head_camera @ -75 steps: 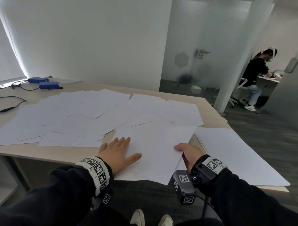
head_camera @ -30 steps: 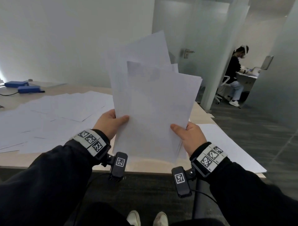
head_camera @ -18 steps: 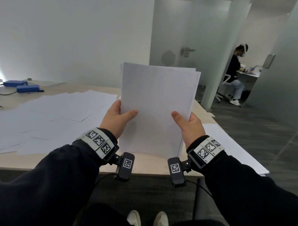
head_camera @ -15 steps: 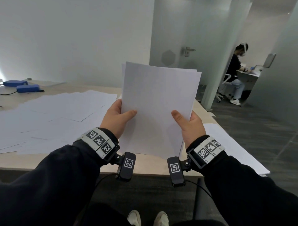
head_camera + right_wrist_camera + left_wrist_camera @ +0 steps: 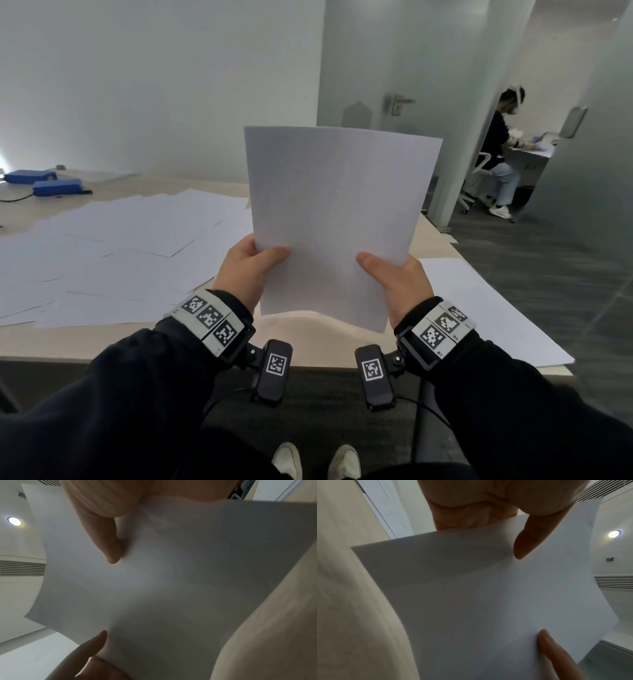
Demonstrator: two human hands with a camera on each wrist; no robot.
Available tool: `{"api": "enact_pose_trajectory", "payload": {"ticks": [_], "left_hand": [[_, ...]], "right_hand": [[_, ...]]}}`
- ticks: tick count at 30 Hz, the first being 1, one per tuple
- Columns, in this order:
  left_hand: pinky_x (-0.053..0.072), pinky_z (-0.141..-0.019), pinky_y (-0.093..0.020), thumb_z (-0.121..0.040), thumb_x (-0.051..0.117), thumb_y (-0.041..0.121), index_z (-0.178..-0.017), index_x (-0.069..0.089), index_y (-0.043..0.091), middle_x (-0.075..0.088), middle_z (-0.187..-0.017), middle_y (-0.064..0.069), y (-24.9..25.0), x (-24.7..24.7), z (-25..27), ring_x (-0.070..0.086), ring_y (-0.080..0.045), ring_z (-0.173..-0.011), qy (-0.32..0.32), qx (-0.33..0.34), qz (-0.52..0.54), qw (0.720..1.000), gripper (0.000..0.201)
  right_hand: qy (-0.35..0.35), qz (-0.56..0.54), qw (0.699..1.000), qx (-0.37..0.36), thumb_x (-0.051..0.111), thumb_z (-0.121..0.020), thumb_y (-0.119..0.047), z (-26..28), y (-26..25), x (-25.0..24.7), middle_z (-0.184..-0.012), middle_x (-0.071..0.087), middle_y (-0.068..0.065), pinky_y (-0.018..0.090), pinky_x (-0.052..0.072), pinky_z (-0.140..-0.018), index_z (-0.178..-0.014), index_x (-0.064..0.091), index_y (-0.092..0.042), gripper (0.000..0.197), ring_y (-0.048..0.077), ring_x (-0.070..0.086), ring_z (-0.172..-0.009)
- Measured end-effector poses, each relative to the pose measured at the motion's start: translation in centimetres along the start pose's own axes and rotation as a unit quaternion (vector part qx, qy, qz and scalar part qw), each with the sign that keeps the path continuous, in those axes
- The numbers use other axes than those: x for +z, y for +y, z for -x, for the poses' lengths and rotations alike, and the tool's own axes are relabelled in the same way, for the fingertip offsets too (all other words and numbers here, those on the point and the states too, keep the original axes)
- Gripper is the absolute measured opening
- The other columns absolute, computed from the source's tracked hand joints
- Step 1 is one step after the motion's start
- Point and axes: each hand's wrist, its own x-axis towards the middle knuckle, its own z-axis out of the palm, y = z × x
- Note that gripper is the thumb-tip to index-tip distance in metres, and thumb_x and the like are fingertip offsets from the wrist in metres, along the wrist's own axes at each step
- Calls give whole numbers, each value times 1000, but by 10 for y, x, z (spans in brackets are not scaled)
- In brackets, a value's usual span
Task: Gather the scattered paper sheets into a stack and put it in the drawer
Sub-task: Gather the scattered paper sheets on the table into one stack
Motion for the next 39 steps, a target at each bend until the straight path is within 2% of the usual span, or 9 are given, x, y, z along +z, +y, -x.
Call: {"api": "enact_pose_trajectory", "payload": {"ticks": [7,12,17,22,27,30,33,35,39], "left_hand": [[51,-96,-44,-93,55,25,-106,64,31,71,-103,8,-45,-10,25,65,-18,-98,-16,-66,-176,982,17],[51,-67,-32,-95,45,12,-98,67,28,73,-91,3,-41,5,34,66,-22,-81,-53,-65,-214,973,27],[56,-62,-34,-94,49,9,-113,61,34,75,-100,3,-37,44,35,72,-22,-84,-109,-61,-180,976,34],[59,-83,-50,-86,61,16,-129,48,42,77,-102,6,-58,97,38,75,-25,-86,-181,-57,-185,964,52],[53,-83,-30,-90,65,23,-152,11,47,71,-112,13,-64,160,50,70,-9,-85,-233,4,-262,936,86],[47,-84,-25,-91,64,30,-151,27,41,65,-114,9,-69,190,55,64,-8,-88,-252,28,-331,909,71],[51,-87,-25,-90,62,38,-125,61,39,70,-97,11,-77,209,56,63,-3,-82,-271,38,-386,881,35],[52,-89,-27,-89,61,43,-113,66,40,70,-84,12,-85,217,57,65,-3,-83,-273,32,-408,871,25],[50,-94,-38,-84,57,60,-109,66,42,61,-89,19,-91,220,57,61,-8,-91,-274,48,-466,840,32]], "right_hand": [[-6,116,993,31,62,-86,-1,17,44,-17,-89,73,-1,27,54,-76,-95,67,-19,21,20,69,-89],[-15,184,982,24,49,-83,6,19,45,-27,-94,65,-8,20,44,-68,-110,57,-18,37,8,60,-88],[74,202,977,-4,54,-85,1,21,28,-69,-95,66,-8,17,46,-64,-110,52,-26,37,6,63,-81],[172,217,961,-10,56,-90,-5,28,18,-139,-107,68,-8,19,49,-70,-128,52,-36,49,8,68,-92],[214,273,938,6,55,-91,-4,32,16,-205,-101,67,-19,9,47,-67,-118,60,-33,40,-7,63,-89],[218,295,930,30,53,-88,2,30,16,-233,-96,67,-22,17,50,-75,-121,63,-30,47,1,67,-91],[226,321,918,57,52,-84,1,22,22,-256,-104,70,-10,29,52,-86,-126,64,-19,48,16,67,-101],[220,337,912,72,55,-83,-3,18,25,-266,-111,70,-5,30,51,-90,-129,63,-18,49,17,66,-105],[211,377,896,108,58,-82,-12,10,33,-275,-103,66,-15,35,50,-96,-126,64,-26,46,16,64,-102]]}}
